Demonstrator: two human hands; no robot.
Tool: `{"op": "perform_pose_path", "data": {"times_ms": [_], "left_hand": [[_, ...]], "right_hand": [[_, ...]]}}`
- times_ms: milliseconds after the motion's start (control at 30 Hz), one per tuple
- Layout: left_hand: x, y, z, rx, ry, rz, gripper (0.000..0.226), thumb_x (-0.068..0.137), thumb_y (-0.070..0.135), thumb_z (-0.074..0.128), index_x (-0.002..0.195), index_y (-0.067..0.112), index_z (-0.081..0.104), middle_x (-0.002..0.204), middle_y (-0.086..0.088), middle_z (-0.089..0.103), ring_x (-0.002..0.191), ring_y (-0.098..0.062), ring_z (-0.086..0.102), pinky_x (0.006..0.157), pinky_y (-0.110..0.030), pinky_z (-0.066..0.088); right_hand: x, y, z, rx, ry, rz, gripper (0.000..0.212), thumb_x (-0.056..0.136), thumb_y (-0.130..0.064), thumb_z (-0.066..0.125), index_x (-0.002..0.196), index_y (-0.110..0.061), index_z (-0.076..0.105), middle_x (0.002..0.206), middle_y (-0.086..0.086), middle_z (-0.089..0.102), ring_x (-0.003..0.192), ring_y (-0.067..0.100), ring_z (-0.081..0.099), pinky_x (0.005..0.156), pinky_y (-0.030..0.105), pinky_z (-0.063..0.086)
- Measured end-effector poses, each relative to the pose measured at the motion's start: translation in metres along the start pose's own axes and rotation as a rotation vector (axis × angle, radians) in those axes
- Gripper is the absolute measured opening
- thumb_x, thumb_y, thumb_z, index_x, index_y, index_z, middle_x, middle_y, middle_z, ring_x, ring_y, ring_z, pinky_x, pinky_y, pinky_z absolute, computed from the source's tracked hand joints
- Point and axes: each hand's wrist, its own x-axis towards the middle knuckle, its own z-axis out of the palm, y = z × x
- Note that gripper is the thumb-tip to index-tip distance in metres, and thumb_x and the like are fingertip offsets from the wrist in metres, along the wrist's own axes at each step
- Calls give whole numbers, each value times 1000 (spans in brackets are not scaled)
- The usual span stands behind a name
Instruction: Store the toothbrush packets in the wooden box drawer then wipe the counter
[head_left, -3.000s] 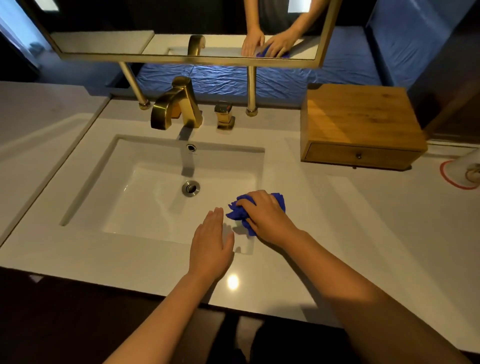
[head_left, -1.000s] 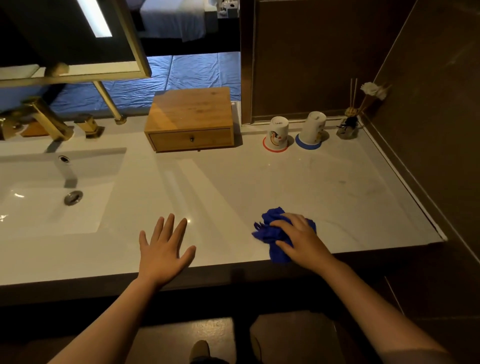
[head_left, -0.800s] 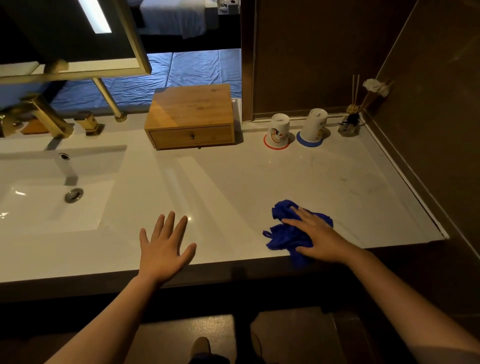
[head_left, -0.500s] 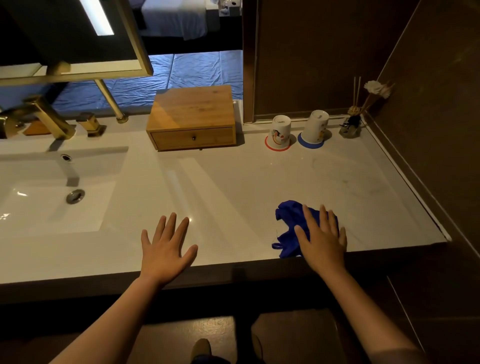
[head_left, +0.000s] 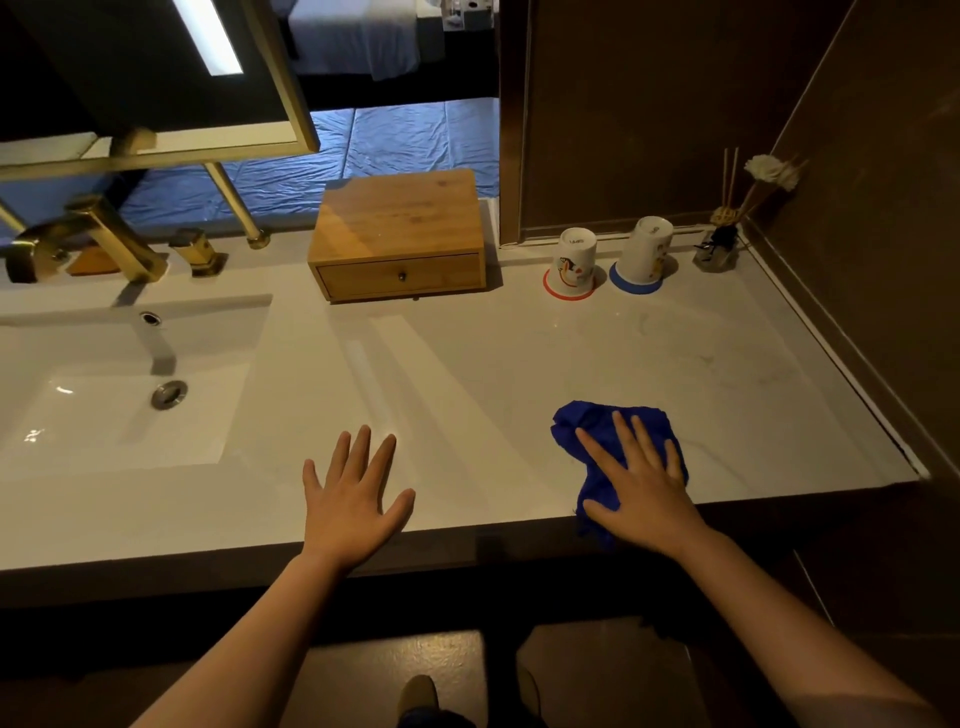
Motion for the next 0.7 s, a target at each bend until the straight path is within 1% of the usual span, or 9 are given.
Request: {"op": "perform_pose_path", "data": {"times_ms": [67, 133, 200, 300, 367, 433, 567, 633, 700], "left_hand": [[0, 0, -2, 1, -32, 3, 79, 76, 72, 11, 147, 40, 6, 161, 2, -3, 147, -20, -9, 113, -59, -3], [1, 0, -5, -6, -76, 4, 80, 74, 74, 9, 147, 40, 1, 160, 2, -8, 147, -20, -13, 113, -59, -6], [3, -1, -9, -12, -132, 4, 80, 75, 75, 10, 146, 41, -3, 160, 2, -12, 146, -20, -16, 112, -59, -8], [7, -3, -18, 2, -210, 24, 75, 83, 70, 24, 147, 40, -2, 160, 2, -11, 146, -21, -14, 113, -60, -4], [11, -6, -28, 6, -244, 44, 74, 86, 65, 33, 148, 39, 2, 160, 1, -7, 147, -22, -9, 114, -59, 3], [12, -10, -36, 6, -257, 64, 72, 86, 61, 38, 148, 36, 10, 161, 1, 1, 148, -22, -1, 114, -56, 13], [7, -16, -49, -54, -193, 69, 59, 87, 53, 42, 141, 30, 33, 154, 2, 26, 141, -19, 26, 106, -42, 36], [1, -18, -49, -102, -171, 49, 54, 87, 52, 44, 136, 32, 40, 152, 3, 31, 137, -17, 33, 102, -37, 39], [-12, -19, -45, -119, -156, 40, 50, 86, 52, 44, 132, 35, 45, 150, 5, 33, 135, -13, 36, 101, -32, 40]], "right_hand": [[1, -14, -4, 53, 9, 82, 87, 77, -60, 47, 142, -46, -10, 158, 5, -14, 144, 25, -17, 113, 57, -4], [3, -34, -9, 71, 107, 109, 80, 79, -54, 48, 145, -38, 4, 159, 7, -5, 145, 24, -10, 114, 55, -2], [7, -59, -12, 55, 217, 48, 71, 82, -46, 46, 145, -30, 18, 159, 8, 5, 146, 24, -3, 115, 52, 1], [16, -96, -15, 95, 214, -69, 58, 86, -37, 45, 141, -23, 32, 154, 10, 22, 143, 24, 12, 116, 47, 10], [23, -111, -18, 91, 163, -86, 51, 87, -32, 44, 137, -19, 39, 146, 9, 37, 136, 24, 28, 112, 43, 21], [24, -120, -18, 60, 106, -66, 43, 88, -30, 43, 129, -16, 47, 135, 8, 47, 124, 25, 40, 103, 41, 32], [17, -127, -15, 40, 101, -27, 36, 88, -29, 40, 119, -15, 53, 126, 5, 52, 114, 23, 45, 91, 37, 40], [10, -126, -11, 39, 123, -21, 33, 89, -31, 38, 113, -17, 55, 121, 2, 54, 110, 20, 46, 88, 34, 41], [-4, -129, -7, 60, 112, -21, 32, 88, -33, 39, 113, -20, 55, 122, -1, 53, 111, 18, 46, 87, 31, 41]]}}
